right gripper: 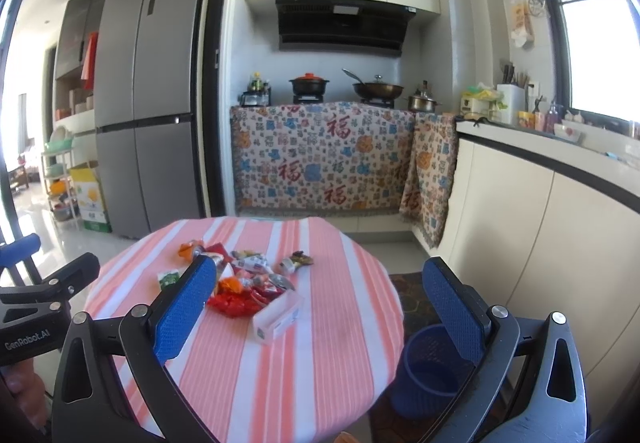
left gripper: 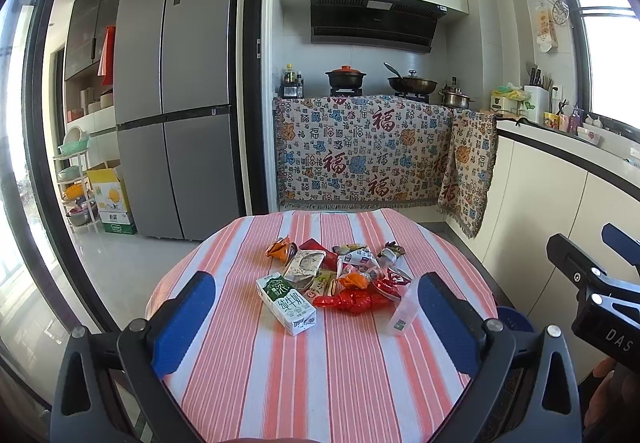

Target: Collect trash

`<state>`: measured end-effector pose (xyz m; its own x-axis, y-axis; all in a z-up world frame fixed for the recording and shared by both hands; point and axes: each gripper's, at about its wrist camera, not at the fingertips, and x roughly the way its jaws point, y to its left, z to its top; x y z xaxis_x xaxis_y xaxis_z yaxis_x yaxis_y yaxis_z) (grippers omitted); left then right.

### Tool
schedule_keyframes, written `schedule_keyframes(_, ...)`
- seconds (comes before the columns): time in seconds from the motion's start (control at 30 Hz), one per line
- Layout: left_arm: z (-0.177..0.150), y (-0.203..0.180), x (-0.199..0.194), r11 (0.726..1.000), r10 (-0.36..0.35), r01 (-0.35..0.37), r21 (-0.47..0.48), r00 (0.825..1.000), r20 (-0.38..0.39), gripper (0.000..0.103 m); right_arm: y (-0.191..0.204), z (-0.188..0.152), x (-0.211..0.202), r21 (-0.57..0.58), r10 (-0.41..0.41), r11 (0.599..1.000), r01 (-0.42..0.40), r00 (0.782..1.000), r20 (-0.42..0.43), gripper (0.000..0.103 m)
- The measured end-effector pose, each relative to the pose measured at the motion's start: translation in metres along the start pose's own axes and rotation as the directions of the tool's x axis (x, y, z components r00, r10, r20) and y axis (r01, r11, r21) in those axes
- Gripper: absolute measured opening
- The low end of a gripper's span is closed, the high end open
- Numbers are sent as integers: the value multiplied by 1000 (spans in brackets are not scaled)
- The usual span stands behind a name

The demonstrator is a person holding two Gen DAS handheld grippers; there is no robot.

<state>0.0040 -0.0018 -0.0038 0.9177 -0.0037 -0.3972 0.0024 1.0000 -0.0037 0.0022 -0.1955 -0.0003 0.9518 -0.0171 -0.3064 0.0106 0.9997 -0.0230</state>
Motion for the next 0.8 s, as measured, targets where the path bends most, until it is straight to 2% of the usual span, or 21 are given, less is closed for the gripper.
schedule_keyframes(0.8,0,-2,1,1000,-5,5,5,1000,-3,103,1,0,0,0,-13,1000,13,1000,2,103)
